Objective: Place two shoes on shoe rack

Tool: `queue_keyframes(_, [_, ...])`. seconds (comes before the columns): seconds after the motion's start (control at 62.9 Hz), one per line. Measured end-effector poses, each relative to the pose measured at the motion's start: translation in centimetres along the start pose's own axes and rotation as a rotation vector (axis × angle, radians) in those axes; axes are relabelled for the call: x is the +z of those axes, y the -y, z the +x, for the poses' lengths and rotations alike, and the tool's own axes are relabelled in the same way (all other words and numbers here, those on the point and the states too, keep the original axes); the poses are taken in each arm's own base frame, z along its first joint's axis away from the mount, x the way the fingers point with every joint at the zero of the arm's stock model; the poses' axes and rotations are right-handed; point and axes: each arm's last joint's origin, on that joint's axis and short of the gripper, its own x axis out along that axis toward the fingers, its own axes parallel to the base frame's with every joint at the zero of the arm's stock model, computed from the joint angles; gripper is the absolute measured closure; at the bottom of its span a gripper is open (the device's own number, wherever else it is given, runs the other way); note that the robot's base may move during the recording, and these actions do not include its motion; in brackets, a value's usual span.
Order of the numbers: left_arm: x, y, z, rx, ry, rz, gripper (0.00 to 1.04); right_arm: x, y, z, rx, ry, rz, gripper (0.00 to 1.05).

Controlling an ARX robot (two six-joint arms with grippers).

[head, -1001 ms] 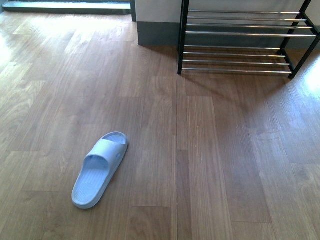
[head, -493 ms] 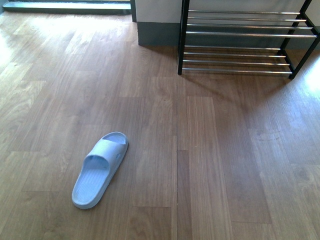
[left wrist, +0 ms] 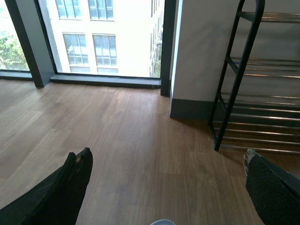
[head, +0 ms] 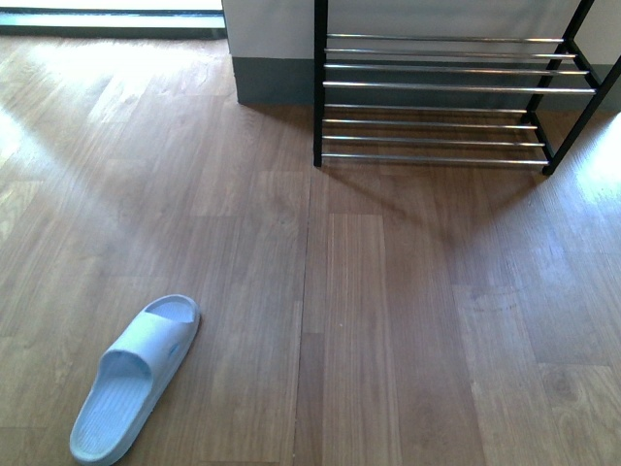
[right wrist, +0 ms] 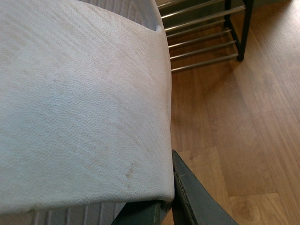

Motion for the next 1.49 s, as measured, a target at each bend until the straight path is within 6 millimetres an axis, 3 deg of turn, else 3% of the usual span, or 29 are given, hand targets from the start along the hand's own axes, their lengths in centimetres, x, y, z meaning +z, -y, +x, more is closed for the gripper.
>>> queue_keyframes(0.27, [0.0, 0.0, 0.0, 0.001, 0.000, 0.000, 0.09, 0.0, 0.0, 0.0, 0.003, 0.001, 0.000, 1.03])
queue_keyframes(0.397, [-0.2, 0.4, 0.7, 0.337, -0.285, -0.112, 0.09, 0.0, 0.0, 0.0, 0.003, 0.000, 0.000, 1.03])
queue_keyframes(0.493, [-0.1, 1.1, 2.8, 0.436, -0.357, -0.137, 0.09, 0.0, 0.0, 0.0, 0.004, 0.000, 0.000, 1.03])
queue_keyframes(0.604, [0.0, 2.3, 6.0, 0.379, -0.402, -0.167, 0.09, 0.0, 0.0, 0.0, 0.005, 0.000, 0.000, 1.03])
queue_keyframes(0.715, [-1.0, 3.9, 10.5, 0.311, -0.465, -0.161, 0.09, 0.0, 0.0, 0.0, 0.005, 0.000, 0.000, 1.03])
queue_keyframes(0.763, [-2.7, 4.8, 13.3, 0.278, -0.533, -0.128, 0.09, 0.0, 0.0, 0.0, 0.005, 0.000, 0.000, 1.03])
queue_keyframes(0.826, [-5.3, 5.6, 15.6, 0.256, -0.639, -0.069, 0.09, 0.0, 0.0, 0.0, 0.005, 0.000, 0.000, 1.03])
queue_keyframes(1.001, [-12.4, 7.2, 19.1, 0.219, -0.887, 0.058, 0.09, 0.0, 0.0, 0.0, 0.005, 0.000, 0.000, 1.03])
queue_keyframes(1.16, [-19.0, 7.8, 20.8, 0.218, -1.066, 0.100, 0.09, 0.0, 0.0, 0.0, 0.005, 0.000, 0.000, 1.03])
queue_keyframes(1.398, [-26.1, 9.4, 20.9, 0.135, -1.275, 0.146, 0.09, 0.0, 0.0, 0.0, 0.005, 0.000, 0.000, 1.03])
queue_keyframes(1.493, [-27.7, 9.9, 20.7, 0.119, -1.313, 0.175, 0.09, 0.0, 0.0, 0.0, 0.005, 0.000, 0.000, 1.03])
